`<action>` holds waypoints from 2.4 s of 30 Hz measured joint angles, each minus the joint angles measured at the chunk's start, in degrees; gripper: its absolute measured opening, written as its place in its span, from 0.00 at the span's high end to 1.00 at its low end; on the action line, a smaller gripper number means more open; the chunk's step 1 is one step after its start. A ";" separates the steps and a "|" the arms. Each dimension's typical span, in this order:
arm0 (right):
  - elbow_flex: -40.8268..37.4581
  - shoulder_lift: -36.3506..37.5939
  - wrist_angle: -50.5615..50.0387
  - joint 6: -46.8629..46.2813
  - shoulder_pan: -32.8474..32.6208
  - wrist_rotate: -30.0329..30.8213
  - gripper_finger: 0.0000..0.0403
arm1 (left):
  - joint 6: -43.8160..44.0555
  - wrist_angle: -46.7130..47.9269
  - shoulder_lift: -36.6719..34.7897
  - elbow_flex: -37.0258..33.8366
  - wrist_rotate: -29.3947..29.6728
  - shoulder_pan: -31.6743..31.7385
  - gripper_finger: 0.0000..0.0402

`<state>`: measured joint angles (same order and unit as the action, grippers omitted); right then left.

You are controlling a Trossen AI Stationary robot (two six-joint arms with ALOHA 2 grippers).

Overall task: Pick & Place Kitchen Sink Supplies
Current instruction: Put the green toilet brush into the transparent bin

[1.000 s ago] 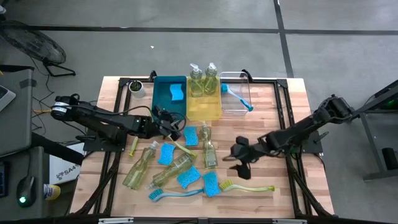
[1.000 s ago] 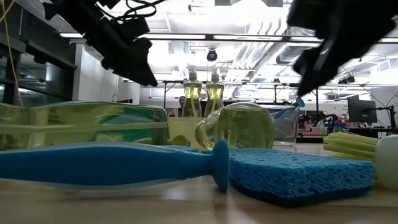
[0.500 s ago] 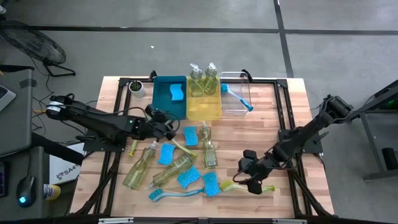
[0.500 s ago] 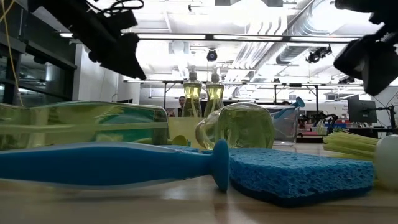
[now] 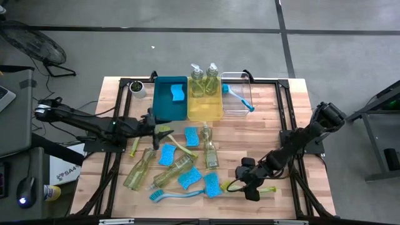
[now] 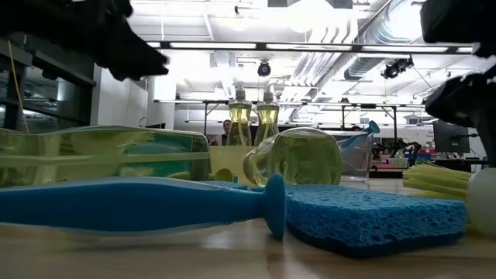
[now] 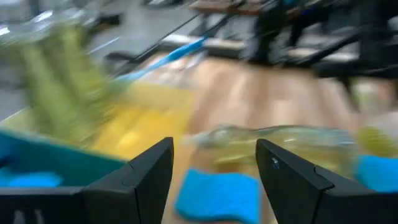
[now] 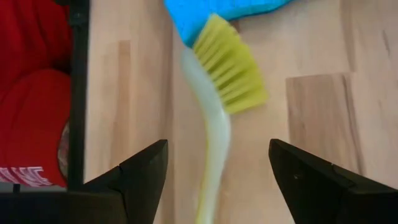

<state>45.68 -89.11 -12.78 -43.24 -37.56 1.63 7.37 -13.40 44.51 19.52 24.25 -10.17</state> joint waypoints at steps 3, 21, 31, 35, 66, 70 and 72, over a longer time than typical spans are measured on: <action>1.78 -0.91 -1.70 -0.25 -0.42 -0.83 0.32 | -0.73 -2.99 -2.56 -2.50 -2.30 0.00 0.45; 6.57 -11.36 -2.47 -0.24 -2.91 3.98 0.33 | 0.36 -3.20 -4.02 -4.34 -3.19 0.00 0.45; 6.33 -11.40 -3.94 0.62 -2.86 6.47 0.54 | 0.40 -3.15 -4.02 -4.34 -3.22 0.00 0.45; 6.29 -11.40 -4.16 1.23 -2.82 6.23 0.70 | 0.42 -3.15 -4.02 -4.34 -3.22 0.00 0.45; 6.13 -6.65 -15.22 2.83 -1.04 13.92 0.87 | 1.50 -2.66 -4.02 -4.34 -3.30 0.02 0.45; 6.15 -5.00 -15.71 5.12 0.22 17.51 0.87 | 1.50 -2.65 -4.02 -4.34 -3.22 0.02 0.45; 6.18 -4.62 -15.74 6.19 0.95 19.27 0.87 | 1.50 -2.65 -4.00 -4.34 -3.22 0.02 0.45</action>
<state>51.86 -93.73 -28.52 -37.05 -36.61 20.91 8.86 -16.05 40.51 15.18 21.04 -10.15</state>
